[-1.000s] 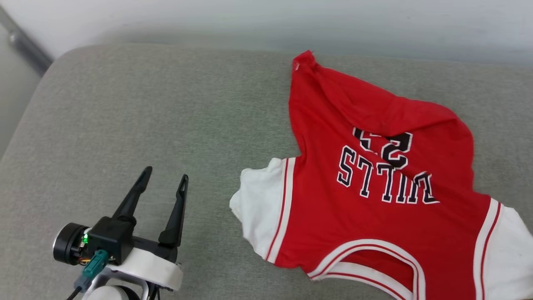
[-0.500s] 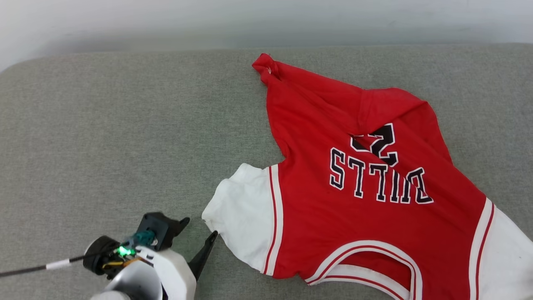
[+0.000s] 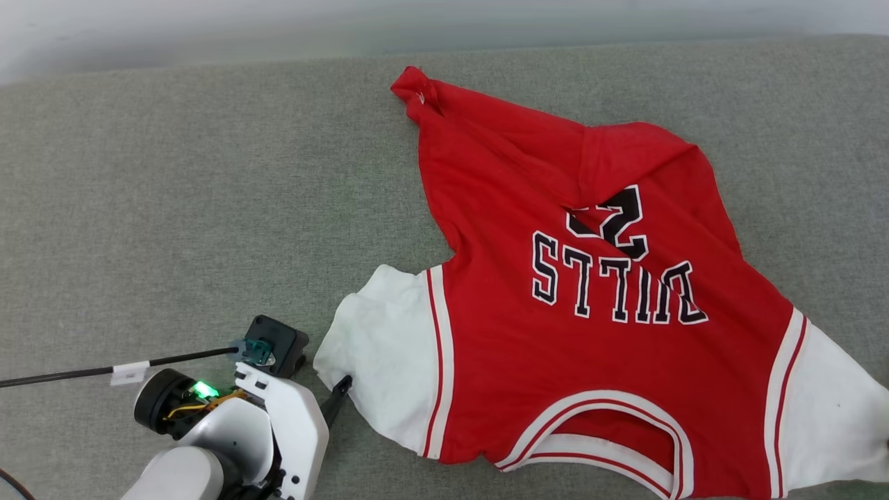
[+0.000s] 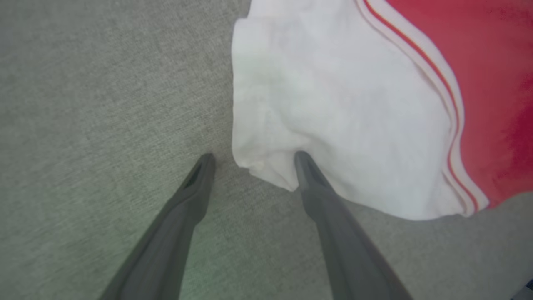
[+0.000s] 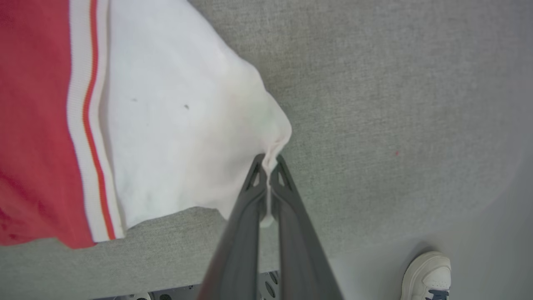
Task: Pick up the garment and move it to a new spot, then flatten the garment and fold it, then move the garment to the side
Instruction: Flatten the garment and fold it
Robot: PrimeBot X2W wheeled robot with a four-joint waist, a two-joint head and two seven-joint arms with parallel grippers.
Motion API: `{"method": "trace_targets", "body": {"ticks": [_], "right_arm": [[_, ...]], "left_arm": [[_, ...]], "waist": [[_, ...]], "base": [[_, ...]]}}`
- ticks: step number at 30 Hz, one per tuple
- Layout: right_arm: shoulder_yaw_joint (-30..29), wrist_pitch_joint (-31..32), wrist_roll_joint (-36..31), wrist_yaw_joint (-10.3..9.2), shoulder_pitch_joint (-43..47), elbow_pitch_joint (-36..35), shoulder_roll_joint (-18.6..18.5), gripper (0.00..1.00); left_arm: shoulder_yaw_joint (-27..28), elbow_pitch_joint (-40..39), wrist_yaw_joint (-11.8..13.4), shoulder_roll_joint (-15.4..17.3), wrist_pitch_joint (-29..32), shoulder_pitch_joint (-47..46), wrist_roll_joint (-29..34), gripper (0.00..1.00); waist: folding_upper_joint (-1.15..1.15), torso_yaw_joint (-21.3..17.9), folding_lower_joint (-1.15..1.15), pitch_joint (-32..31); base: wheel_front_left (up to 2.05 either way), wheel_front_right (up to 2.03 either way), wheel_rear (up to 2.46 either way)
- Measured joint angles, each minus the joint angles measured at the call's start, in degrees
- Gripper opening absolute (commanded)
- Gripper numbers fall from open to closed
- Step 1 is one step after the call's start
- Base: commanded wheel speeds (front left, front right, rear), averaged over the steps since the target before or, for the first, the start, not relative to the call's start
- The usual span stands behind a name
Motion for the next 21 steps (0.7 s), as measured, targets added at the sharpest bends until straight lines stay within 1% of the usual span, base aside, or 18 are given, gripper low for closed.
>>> {"method": "trace_targets", "body": {"ticks": [2, 3, 4, 5, 6, 13, 17, 21], "right_arm": [[0.41, -0.29, 0.09, 0.0, -0.24, -0.08, -0.01, 0.0], [0.57, -0.43, 0.21, 0.0, -0.29, -0.09, -0.02, 0.0], [0.71, -0.43, 0.24, 0.0, -0.31, -0.09, -0.09, 0.0], [0.85, -0.44, 0.23, 0.0, -0.32, -0.09, -0.27, 0.0], [0.93, -0.48, 0.23, 0.0, -0.38, -0.1, -0.54, 0.0], [1.26, -1.08, 0.32, 0.0, -0.61, -0.49, -1.26, 0.0], [0.89, -1.35, 0.32, 0.0, -0.68, -1.21, -1.71, 0.0], [0.87, -0.37, 1.25, 0.0, -0.71, -2.94, -2.45, 0.0]], "left_arm": [[-0.43, 0.75, 0.02, -0.08, 0.93, -0.17, -0.04, 1.0], [-0.64, 1.01, 0.01, -0.21, 1.41, -0.39, -0.19, 0.8], [-0.84, 1.33, -0.01, -0.2, 1.51, -0.6, -0.18, 0.47], [-1.11, 1.66, -0.01, -0.16, 1.64, -0.79, 0.01, 0.15], [-1.29, 1.9, -0.02, -0.08, 1.59, -0.88, 0.45, 0.0], [-0.51, 3.08, 1.0, -1.07, -1.92, 1.11, -0.46, 0.0], [0.92, 1.15, 2.3, 0.29, -4.37, 4.26, -0.66, 0.0], [3.38, -3.54, 4.02, 2.43, -6.51, 6.92, -0.74, 0.0]], "waist": [[0.0, -0.2, 0.0, 0.39], [0.0, -0.28, 0.0, 0.54], [0.0, -0.37, 0.0, 0.68], [0.0, -0.47, 0.0, 0.79], [0.0, -0.56, 0.0, 0.88], [0.0, -0.34, 0.0, -0.86], [0.0, 0.17, 0.0, -3.2], [0.0, 0.88, 0.0, -6.11]], "base": [[0.0, 0.0, 0.0], [0.0, 0.0, 0.0], [0.0, 0.0, 0.0], [0.0, 0.0, 0.0], [0.0, 0.0, 0.0], [0.0, 0.0, 0.0], [0.0, 0.0, 0.0], [0.0, 0.0, 0.0]]}}
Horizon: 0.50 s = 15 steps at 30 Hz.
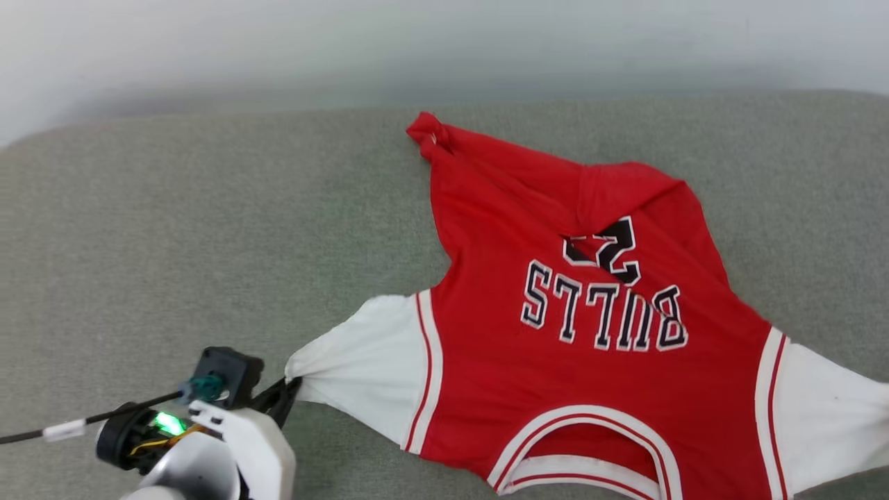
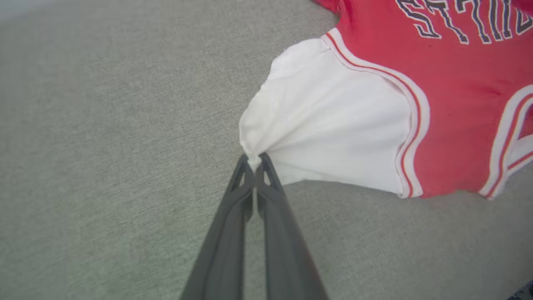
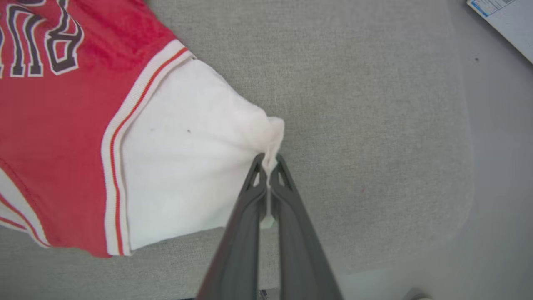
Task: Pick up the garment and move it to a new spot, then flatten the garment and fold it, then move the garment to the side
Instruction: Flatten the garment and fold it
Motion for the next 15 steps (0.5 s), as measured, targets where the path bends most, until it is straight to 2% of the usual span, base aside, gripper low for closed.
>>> {"method": "trace_targets", "body": {"ticks": [6, 8, 15], "right_arm": [[-0.14, 1.1, 2.27, 0.0, -1.77, -4.07, -1.09, 0.0], [-0.15, 1.78, 4.63, 0.0, -4.41, -7.55, -2.18, 0.0], [0.75, 1.26, 7.56, 0.0, -13.78, -12.28, -5.46, 0.0]], "left_arm": [[3.79, -7.92, 2.03, 3.56, -1.66, 2.81, -0.03, 0.0], [7.05, -12.33, 3.48, 6.44, -2.64, 2.93, 1.21, 0.0], [14.82, -20.83, 4.49, 10.98, -5.03, -0.61, 1.45, 0.0]], "waist": [[0.0, 0.87, -0.01, -3.52], [0.0, 1.33, -0.01, -5.06], [0.0, 1.81, -0.01, -6.96]], "base": [[0.0, 0.0, 0.0], [0.0, 0.0, 0.0], [0.0, 0.0, 0.0]]}}
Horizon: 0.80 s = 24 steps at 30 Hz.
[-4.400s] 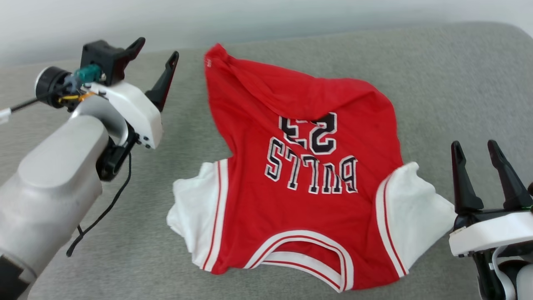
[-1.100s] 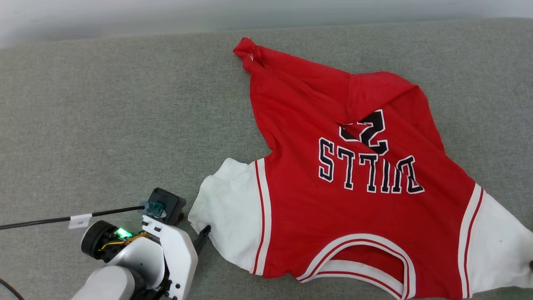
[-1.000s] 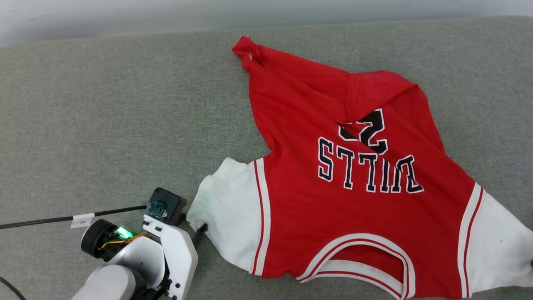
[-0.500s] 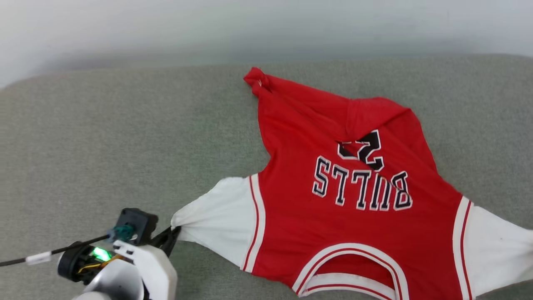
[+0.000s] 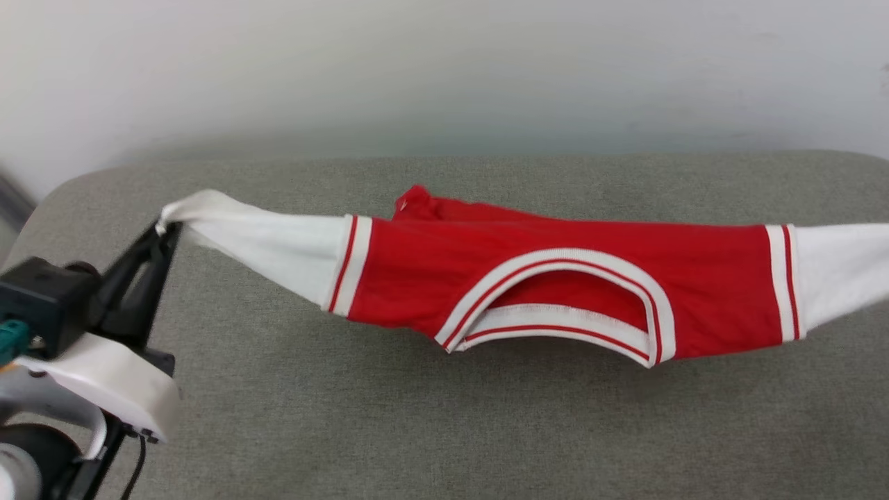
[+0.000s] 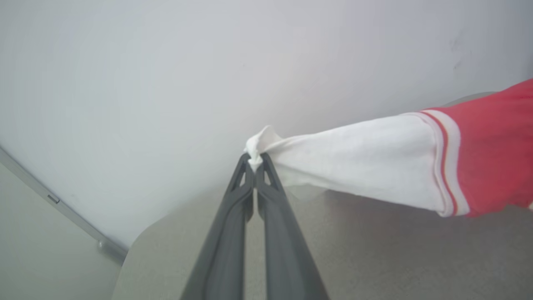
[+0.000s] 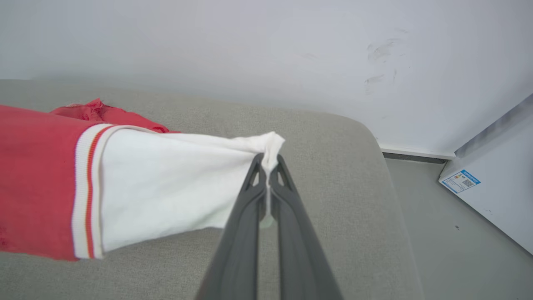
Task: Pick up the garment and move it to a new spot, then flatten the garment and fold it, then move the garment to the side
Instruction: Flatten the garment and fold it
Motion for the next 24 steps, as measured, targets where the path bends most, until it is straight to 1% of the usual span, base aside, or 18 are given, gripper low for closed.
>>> {"method": "trace_targets", "body": {"ticks": [4, 5, 7, 9, 13, 17, 21, 24], "right_arm": [[1.65, -1.74, 1.03, 0.0, -6.48, -0.14, -0.73, 0.0], [1.65, -1.74, 1.03, 0.0, -6.48, -0.14, -0.73, 0.0], [2.97, -2.94, 1.63, 0.0, -11.88, 0.38, -1.0, 0.0], [4.04, -3.93, 2.16, 0.0, -15.56, 0.74, -1.03, 0.0], [6.13, -5.67, 2.65, 0.0, -22.24, 2.08, -1.55, 0.0], [9.36, -7.69, 1.31, 0.0, -28.5, 4.68, -2.82, 0.0], [12.36, -9.1, 0.74, 0.0, -33.89, 6.84, -3.67, 0.0], [14.64, -10.49, -1.21, 0.01, -37.99, 8.11, -6.03, 0.0]], "left_arm": [[3.85, -2.9, -0.33, 1.32, -0.77, -4.49, -1.09, 0.0], [3.85, -2.9, -0.33, 1.32, -0.77, -4.49, -1.09, 0.0], [6.5, -4.05, -0.52, 2.98, -1.21, -8.74, -1.0, 0.0], [7.92, -4.56, -0.83, 4.28, -1.6, -11.57, -0.16, 0.0], [9.42, -4.35, -1.59, 5.45, -2.48, -17.54, -0.2, 0.0], [9.82, -1.97, -2.19, 5.46, -3.75, -24.43, -0.35, 0.0], [9.02, 2.15, -3.87, 5.34, -4.66, -30.27, -0.99, 0.0], [8.0, 6.7, -5.45, 4.45, -5.73, -35.65, -2.26, 0.0]], "waist": [[0.0, -0.28, 0.0, -0.87], [0.0, -0.28, 0.0, -0.87], [0.0, -0.62, 0.0, -1.23], [0.0, -0.93, 0.0, -1.33], [0.0, -1.4, 0.0, -0.87], [0.0, -1.74, 0.0, 0.51], [0.0, -1.98, 0.0, 2.38], [0.0, -2.0, 0.0, 4.45]], "base": [[0.0, 0.0, 0.0], [0.0, 0.0, 0.0], [0.0, 0.0, 0.0], [0.0, 0.0, 0.0], [0.0, 0.0, 0.0], [0.0, 0.0, 0.0], [0.0, 0.0, 0.0], [0.0, 0.0, 0.0]]}}
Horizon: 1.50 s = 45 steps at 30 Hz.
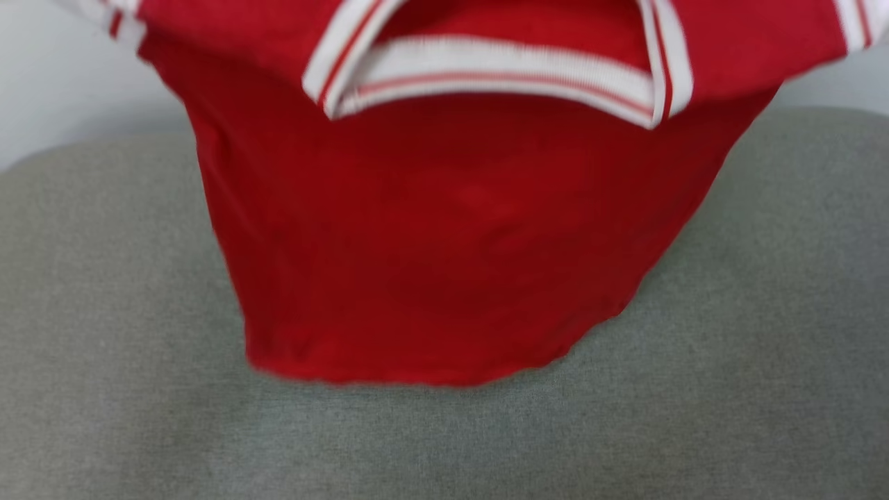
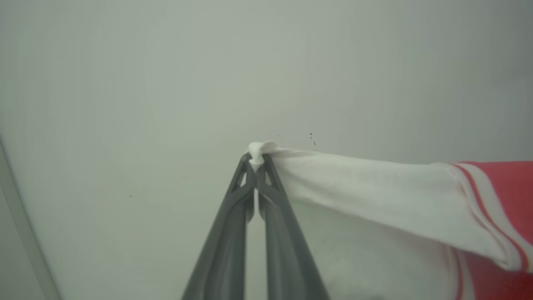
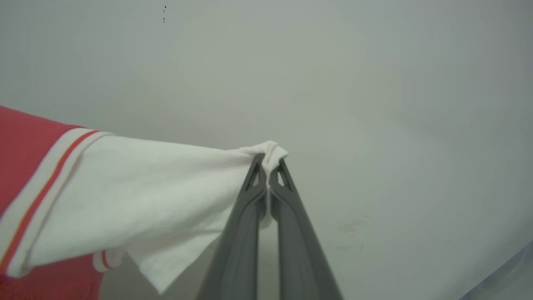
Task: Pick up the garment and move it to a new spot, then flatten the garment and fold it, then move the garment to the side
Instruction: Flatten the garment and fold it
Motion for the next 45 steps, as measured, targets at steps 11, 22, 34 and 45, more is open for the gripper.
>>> {"method": "trace_targets", "body": {"ticks": [11, 22, 34, 45], "right_arm": [[8.05, -10.15, -8.95, 0.0, -20.89, 12.32, -2.76, 0.0], [11.0, -28.07, -21.38, 0.0, -40.81, 32.31, 4.21, 0.0], [10.38, -35.57, -25.07, 0.0, -34.22, 44.92, 9.6, 0.0], [12.94, -31.69, -18.49, 0.0, -12.93, 47.59, 8.73, 0.0]], "left_arm": [[-6.32, 21.6, -6.14, -5.09, -4.28, -28.6, 1.24, 0.0], [-10.66, 42.81, -8.18, -11.93, -13.23, -51.76, 5.78, 0.0], [-14.91, 54.84, -10.29, -16.94, -21.31, -43.19, 4.25, 0.0], [-18.34, 56.06, -10.24, -18.27, -23.82, -15.56, 1.68, 0.0]], "waist": [[0.0, 0.32, 0.01, 12.21], [0.0, 0.76, 0.02, 24.14], [0.0, 2.69, 0.02, 27.42], [0.0, 4.15, 0.0, 19.55]], "base": [[0.0, 0.0, 0.0], [0.0, 0.0, 0.0], [0.0, 0.0, 0.0], [0.0, 0.0, 0.0]]}}
